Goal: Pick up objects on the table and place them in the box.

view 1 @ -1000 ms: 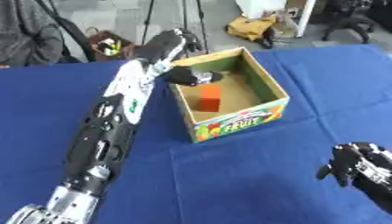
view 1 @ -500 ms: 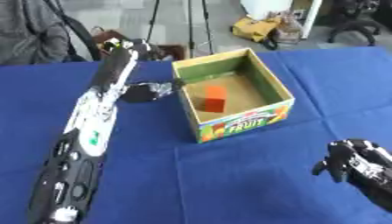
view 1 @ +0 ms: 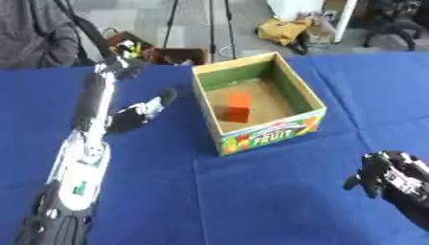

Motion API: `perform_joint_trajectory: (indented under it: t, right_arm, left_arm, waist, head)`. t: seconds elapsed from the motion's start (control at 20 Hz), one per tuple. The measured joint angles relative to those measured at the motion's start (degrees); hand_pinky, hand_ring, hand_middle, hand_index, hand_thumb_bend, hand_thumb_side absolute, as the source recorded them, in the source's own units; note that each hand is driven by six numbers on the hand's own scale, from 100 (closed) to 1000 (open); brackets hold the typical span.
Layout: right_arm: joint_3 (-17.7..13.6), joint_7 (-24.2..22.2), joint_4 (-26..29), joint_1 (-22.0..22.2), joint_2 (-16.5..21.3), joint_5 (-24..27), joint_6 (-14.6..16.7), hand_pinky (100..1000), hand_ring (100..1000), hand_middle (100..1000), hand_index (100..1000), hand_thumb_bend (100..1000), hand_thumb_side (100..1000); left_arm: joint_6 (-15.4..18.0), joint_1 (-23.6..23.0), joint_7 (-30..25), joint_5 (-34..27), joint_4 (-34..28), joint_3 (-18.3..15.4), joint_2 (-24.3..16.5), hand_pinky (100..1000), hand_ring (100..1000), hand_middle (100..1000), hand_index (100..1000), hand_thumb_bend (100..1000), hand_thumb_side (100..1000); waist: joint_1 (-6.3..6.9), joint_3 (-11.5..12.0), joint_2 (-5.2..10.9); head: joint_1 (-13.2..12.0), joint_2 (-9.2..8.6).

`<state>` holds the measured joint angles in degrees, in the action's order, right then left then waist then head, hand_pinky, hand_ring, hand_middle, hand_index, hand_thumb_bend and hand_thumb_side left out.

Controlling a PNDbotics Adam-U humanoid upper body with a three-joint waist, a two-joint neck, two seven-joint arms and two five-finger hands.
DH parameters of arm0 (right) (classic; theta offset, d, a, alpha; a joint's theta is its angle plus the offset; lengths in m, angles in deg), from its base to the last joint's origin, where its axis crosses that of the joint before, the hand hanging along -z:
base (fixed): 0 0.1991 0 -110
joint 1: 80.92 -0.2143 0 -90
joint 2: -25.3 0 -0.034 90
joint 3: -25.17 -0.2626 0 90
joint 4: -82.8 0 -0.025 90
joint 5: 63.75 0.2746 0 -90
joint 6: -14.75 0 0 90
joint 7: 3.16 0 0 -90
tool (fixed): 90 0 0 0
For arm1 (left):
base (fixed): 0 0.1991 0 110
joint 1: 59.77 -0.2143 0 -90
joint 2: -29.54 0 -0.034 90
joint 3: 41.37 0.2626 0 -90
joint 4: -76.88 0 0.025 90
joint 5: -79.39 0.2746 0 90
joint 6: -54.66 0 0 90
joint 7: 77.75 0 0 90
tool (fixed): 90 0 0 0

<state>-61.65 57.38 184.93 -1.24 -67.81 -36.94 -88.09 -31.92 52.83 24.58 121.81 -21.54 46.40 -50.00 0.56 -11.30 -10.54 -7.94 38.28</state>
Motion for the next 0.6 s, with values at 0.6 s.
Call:
perform_joint_trajectory:
  t: [0.6]
  right_arm:
    - [0.0, 0.1, 0.0, 0.2, 0.0, 0.0, 0.0, 576, 325, 340, 365, 100, 264]
  left_arm:
    - [-6.8, -3.5, 1.2, -12.2, -5.7, 0.9, 0.2, 602, 570, 537, 683, 657, 796]
  waist:
    - [-0.19, 0.4, -0.02]
  head:
    - [-3.0, 3.03]
